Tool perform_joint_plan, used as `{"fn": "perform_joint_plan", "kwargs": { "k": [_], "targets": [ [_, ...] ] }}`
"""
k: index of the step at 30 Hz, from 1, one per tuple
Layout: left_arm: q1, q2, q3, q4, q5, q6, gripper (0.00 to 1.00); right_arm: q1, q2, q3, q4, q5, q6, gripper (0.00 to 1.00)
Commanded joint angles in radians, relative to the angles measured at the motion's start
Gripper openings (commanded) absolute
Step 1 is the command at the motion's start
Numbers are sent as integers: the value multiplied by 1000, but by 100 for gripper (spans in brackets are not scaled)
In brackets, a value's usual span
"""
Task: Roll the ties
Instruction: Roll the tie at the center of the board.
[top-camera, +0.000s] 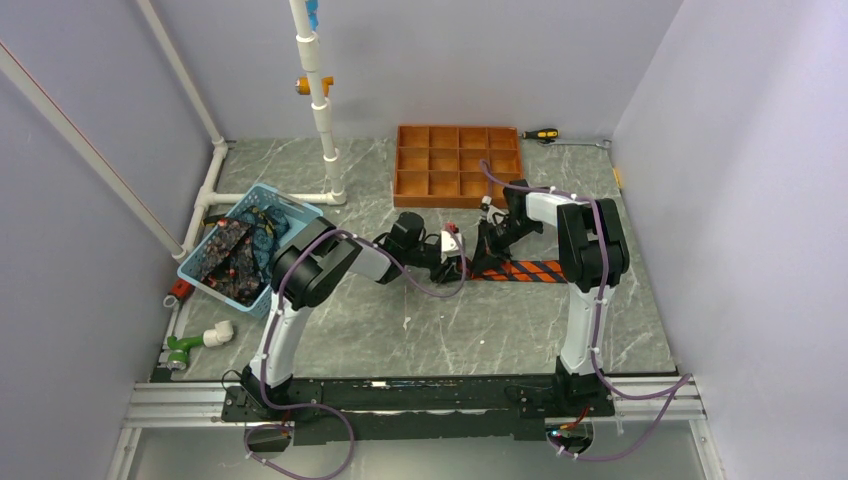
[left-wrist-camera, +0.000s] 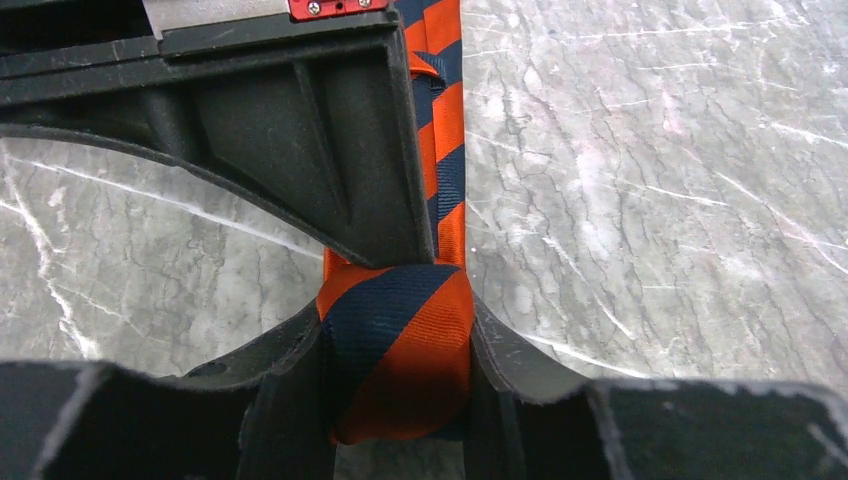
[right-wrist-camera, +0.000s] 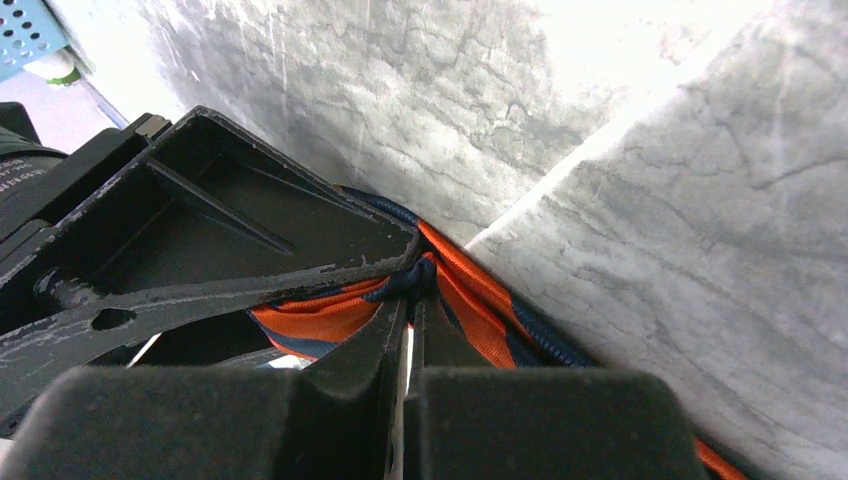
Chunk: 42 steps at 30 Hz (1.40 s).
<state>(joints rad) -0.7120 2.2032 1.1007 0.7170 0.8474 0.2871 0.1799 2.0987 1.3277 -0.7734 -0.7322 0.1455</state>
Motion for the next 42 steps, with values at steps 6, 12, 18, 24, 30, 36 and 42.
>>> {"fn": "perform_joint_plan", "kwargs": {
  "k": [6,12,18,24,30,36,42],
  "targets": [
    [-8,-33,-58,-532,-258,171,2,-35,-60,-70,63,40,-105,26],
    [-1,-21,-7,-708,-306,198,1,-89,-185,-119,2,-94,-158,49],
    [-29,2,69,-813,-352,199,0,-46,-202,-131,130,-172,-9,58],
    [-37,-5,63,-824,-363,197,1,-29,-133,-108,179,-152,35,45],
    [-36,-18,66,-806,-313,179,18,-40,-78,-97,84,19,-75,0],
    [-34,-42,38,-574,-189,145,56,-66,-33,-94,69,193,-91,0],
    [-36,10,70,-255,-47,6,71,-70,7,-67,58,309,-84,0]
  ]
}}
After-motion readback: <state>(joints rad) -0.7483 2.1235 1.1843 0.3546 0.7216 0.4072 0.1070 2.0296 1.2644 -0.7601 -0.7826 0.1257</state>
